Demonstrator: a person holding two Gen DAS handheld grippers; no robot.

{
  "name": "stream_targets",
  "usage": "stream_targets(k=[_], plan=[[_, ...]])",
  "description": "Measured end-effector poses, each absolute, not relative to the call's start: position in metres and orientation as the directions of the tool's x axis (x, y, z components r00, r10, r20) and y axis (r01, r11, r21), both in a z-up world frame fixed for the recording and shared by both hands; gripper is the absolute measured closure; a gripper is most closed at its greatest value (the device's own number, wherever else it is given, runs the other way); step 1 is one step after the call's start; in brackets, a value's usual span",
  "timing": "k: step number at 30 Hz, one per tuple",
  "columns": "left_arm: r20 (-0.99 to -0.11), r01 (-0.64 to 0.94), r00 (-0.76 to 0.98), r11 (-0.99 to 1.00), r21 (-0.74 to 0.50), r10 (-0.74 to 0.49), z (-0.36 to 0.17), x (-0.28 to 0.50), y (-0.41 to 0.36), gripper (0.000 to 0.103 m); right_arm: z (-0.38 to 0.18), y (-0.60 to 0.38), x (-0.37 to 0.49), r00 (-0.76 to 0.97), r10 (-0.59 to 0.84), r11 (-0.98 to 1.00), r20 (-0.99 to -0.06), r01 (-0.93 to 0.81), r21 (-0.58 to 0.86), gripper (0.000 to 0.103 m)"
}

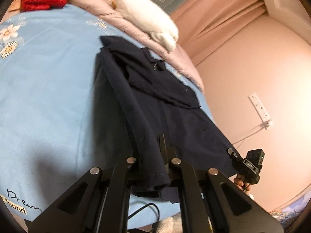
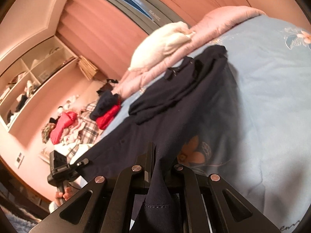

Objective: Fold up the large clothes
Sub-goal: 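Lift the hem with both tools and fold it toward the collar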

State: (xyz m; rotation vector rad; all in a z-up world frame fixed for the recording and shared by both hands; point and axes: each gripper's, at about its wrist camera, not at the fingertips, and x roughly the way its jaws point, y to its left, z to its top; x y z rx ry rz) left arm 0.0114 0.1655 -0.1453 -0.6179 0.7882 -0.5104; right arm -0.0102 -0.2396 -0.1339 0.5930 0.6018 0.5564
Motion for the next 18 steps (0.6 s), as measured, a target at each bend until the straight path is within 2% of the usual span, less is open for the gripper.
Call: stream_targets(k=[13, 18], plan=[[-0.384, 0.311, 0.630, 0.672, -0.672, -0.675, -0.078, -0.036, 0.172, 0.098, -0.090, -0.254, -0.045, 0.716, 0.647, 0.689, -0.262, -0.402, 0.603, 0.098], [-0.298, 0.378, 0.640, 0.628, -0.680, -0.708, -0.050, -0.055, 0.178, 0.097, -0.065, -0.251, -0.069, 0.720, 0.659, 0.697, -0.216, -0.478, 0.534, 0.098]])
